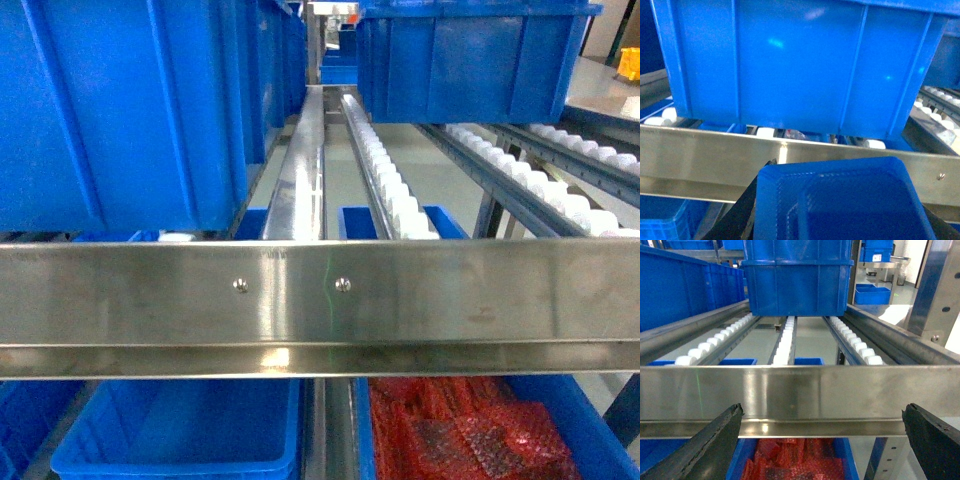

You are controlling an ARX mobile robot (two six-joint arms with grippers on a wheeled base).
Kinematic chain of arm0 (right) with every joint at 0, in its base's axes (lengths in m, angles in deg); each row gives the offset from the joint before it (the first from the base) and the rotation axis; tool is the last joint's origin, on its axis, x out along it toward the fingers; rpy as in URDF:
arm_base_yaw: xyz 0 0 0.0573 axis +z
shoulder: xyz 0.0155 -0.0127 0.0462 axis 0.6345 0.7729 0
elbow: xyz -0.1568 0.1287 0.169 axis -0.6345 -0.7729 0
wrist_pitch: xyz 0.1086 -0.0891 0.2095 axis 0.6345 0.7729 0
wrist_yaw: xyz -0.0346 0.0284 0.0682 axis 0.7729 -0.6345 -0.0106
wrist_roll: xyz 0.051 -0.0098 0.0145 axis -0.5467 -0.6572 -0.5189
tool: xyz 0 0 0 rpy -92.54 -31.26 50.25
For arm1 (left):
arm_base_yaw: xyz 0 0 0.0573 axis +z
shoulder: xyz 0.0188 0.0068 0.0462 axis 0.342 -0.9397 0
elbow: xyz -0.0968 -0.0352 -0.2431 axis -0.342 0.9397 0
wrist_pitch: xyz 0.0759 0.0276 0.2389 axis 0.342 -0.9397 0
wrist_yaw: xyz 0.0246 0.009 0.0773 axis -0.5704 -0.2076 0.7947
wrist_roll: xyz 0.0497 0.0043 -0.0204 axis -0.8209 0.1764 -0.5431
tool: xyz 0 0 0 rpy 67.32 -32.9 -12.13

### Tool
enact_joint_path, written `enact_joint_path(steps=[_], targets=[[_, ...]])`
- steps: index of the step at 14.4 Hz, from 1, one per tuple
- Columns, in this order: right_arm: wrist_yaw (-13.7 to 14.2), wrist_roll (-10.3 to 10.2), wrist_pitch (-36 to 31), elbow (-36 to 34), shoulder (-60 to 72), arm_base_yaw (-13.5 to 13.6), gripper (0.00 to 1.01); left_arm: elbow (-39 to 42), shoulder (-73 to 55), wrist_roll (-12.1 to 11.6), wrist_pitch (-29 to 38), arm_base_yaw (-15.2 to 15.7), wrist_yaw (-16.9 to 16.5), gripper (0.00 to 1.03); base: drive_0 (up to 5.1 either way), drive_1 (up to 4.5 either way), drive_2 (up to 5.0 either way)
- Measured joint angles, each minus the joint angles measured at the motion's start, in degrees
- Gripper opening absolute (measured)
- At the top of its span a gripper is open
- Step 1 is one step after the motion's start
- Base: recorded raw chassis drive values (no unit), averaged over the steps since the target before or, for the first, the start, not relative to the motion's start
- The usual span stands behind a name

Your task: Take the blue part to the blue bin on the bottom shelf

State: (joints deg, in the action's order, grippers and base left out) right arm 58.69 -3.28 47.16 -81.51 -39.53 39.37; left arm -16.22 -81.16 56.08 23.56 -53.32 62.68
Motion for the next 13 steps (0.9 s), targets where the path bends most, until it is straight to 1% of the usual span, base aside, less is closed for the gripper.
enact_joint_path(steps=[13], targets=[[0.0,0.0,0.1,0.0,0.0,0.0,0.98,0.0,0.0,0.0,-0.2,0.0,-0.1,0.44,0.0,0.0,0.0]])
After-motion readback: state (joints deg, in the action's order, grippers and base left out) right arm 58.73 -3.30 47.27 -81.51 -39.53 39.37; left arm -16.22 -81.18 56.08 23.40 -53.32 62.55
